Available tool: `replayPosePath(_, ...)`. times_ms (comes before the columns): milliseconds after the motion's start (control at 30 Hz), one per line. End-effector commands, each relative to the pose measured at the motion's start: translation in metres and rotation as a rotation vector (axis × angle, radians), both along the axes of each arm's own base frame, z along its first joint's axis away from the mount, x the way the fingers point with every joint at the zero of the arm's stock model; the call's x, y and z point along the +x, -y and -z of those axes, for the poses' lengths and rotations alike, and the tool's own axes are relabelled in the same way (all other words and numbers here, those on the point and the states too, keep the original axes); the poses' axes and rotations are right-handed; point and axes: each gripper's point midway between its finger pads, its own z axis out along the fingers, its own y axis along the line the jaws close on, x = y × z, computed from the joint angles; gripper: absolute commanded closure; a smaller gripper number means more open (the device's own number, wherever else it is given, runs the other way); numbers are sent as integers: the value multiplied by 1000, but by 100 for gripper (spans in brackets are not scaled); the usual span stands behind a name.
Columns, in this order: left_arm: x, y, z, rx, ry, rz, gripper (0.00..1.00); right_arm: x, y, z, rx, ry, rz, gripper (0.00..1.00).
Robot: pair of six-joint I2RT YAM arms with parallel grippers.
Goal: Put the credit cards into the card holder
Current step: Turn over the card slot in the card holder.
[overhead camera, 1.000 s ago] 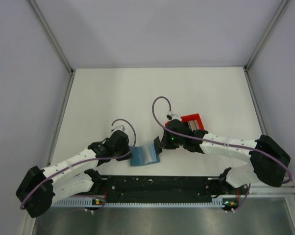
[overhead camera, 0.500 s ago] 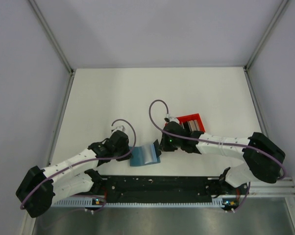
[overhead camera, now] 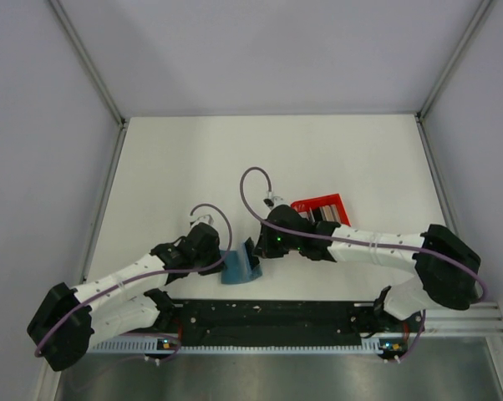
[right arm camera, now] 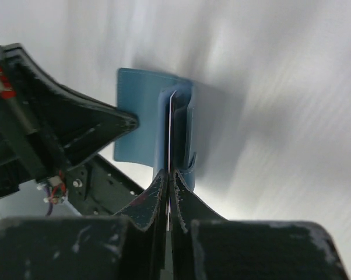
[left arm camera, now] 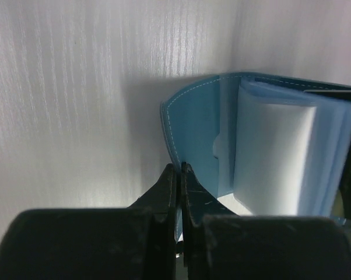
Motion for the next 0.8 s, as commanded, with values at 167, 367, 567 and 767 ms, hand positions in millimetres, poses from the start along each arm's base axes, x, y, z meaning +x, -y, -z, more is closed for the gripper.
replayPosePath(167, 4, 5, -1, -25, 13, -9, 100, -8, -39, -20, 44, 14, -81, 100)
replayPosePath(367, 6, 7, -10, -42, 40, 0, 100, 2, -14, -10, -41, 52, 6, 100)
replayPosePath(567, 10, 15, -32, -100, 101, 38, 100, 16, 13, -18, -46, 90, 105, 100)
replayPosePath(767, 9, 16, -30, -100, 90, 36, 100, 20, 8, -51, 27, 146, 105, 100)
